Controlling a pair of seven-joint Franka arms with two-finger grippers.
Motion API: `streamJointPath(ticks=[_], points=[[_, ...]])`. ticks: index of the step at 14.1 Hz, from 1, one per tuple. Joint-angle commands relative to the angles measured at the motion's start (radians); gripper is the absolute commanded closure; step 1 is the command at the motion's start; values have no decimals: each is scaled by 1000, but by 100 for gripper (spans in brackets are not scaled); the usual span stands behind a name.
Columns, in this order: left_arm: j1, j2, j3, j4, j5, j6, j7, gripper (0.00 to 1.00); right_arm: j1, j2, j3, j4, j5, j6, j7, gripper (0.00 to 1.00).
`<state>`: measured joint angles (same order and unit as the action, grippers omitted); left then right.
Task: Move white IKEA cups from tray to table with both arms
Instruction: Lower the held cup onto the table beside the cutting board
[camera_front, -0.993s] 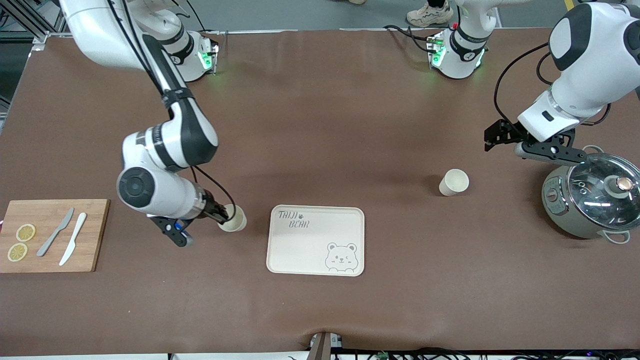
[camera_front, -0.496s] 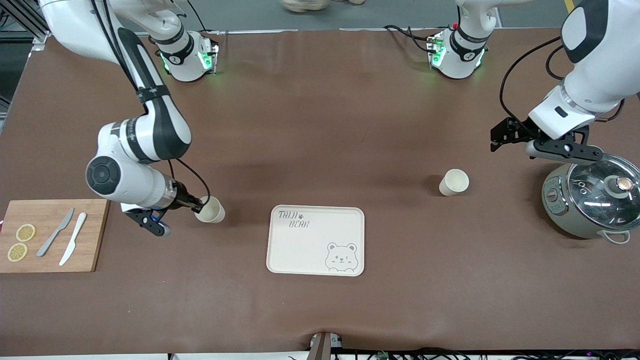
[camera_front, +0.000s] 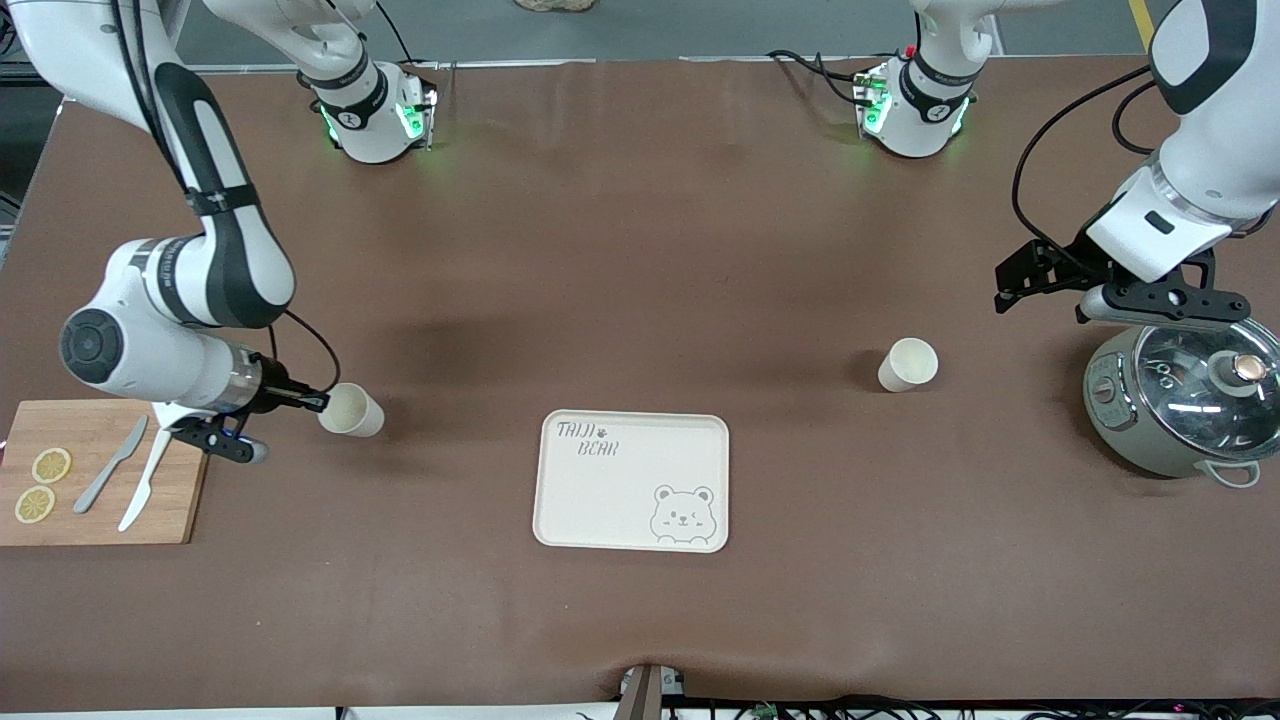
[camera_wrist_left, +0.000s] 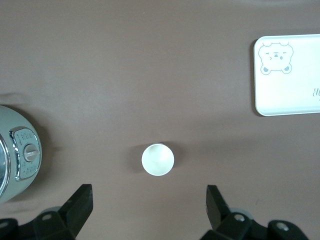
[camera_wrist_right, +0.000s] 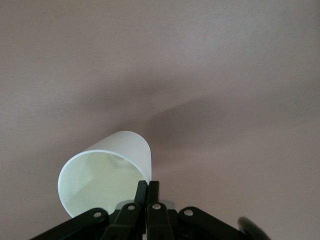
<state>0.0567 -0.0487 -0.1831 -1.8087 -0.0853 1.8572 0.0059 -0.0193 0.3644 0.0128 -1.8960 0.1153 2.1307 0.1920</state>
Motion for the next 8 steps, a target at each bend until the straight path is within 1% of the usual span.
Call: streamJointPath(ticks=[1,5,8], points=[[-4,10,-13,60,21,-56,-11,0,-82,-32,15,-41,-61,20,-113,100],[-5,12,-26,69,21,-56,-14,0,-148,-22,15,-46,-79,32,-230,100],[-3,9,-27,71,21,-59,-14,0,-172,-4,9,-52,-80,37,-259,100]])
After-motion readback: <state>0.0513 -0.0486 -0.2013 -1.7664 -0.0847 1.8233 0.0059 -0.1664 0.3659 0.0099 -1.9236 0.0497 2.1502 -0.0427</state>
